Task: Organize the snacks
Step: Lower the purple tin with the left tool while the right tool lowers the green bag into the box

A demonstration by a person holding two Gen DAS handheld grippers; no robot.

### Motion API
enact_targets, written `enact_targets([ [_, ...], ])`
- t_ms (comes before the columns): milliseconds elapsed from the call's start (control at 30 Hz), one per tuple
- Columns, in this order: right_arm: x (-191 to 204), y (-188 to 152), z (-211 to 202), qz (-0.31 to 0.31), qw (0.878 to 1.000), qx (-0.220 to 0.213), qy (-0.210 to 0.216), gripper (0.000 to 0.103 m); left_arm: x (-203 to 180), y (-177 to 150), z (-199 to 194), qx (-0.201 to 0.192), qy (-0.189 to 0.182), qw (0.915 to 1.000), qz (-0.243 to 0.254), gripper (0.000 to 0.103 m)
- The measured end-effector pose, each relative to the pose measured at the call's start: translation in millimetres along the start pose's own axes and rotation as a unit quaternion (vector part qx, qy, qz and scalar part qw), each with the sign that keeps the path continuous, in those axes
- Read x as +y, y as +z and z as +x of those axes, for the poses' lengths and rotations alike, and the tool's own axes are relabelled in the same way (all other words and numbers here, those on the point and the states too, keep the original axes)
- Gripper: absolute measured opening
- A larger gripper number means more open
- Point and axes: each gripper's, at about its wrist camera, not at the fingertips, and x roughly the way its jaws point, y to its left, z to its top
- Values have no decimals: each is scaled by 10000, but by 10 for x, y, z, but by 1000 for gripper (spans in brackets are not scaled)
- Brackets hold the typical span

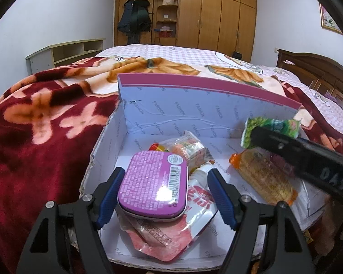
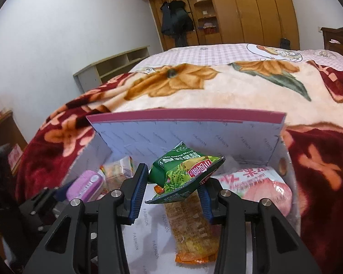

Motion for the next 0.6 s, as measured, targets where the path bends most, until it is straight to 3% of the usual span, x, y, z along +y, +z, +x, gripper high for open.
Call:
enact_targets([
  [200,-33,-48,29,28,9999,-126,28,44,-12,-3,11,-1,32,10000,37,78],
  [433,-47,-38,-7,129,9995,-194,232,60,-14,-3,11,4,30,10000,35,78],
  [600,-27,-38,-52,143,9993,-216,278,63,3,3,0,36,26,10000,0,78],
])
